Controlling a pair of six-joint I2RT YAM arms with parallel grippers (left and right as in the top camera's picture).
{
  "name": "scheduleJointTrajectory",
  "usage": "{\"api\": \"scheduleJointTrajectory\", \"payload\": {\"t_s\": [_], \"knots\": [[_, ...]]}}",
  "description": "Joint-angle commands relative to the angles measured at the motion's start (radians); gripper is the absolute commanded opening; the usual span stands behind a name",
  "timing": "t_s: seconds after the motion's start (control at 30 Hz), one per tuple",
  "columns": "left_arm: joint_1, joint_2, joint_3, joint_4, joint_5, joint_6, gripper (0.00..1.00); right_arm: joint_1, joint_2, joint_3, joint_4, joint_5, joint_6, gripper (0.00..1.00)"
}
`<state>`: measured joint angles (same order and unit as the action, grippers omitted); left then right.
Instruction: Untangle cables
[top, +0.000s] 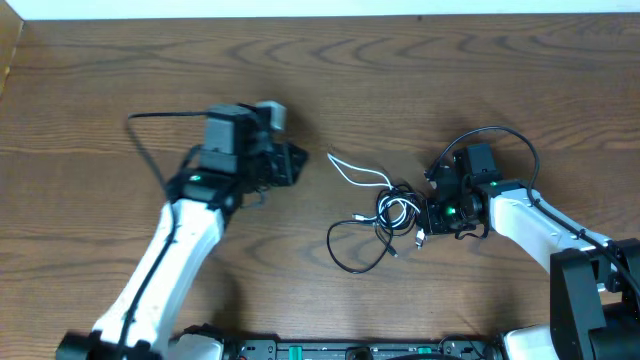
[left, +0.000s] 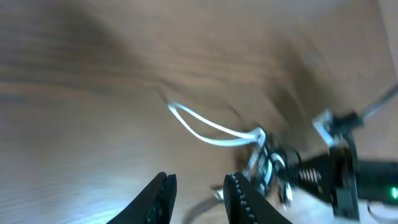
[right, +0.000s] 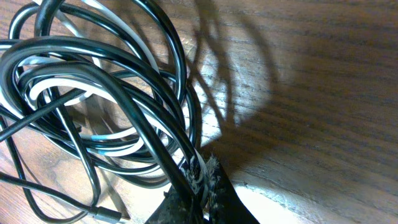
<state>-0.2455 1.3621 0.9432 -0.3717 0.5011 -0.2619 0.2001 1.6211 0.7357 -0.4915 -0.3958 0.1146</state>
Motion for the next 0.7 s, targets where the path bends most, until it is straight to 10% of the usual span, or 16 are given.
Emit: {"api": "scheduleJointTrajectory", "payload": {"t_s": [0.0, 0.67], "knots": [[-0.076, 0.062, 0.002, -0.001, 0.053, -0.002, 0.33, -0.003, 0.015, -0.013, -0.01, 0.075, 0.005, 0.01], [-0.392, 0.39, 0.002, 0.304, 0.007, -0.002, 0.55, -0.003, 0.015, -0.013, -0.013, 0.072, 0.005, 0.01]]}}
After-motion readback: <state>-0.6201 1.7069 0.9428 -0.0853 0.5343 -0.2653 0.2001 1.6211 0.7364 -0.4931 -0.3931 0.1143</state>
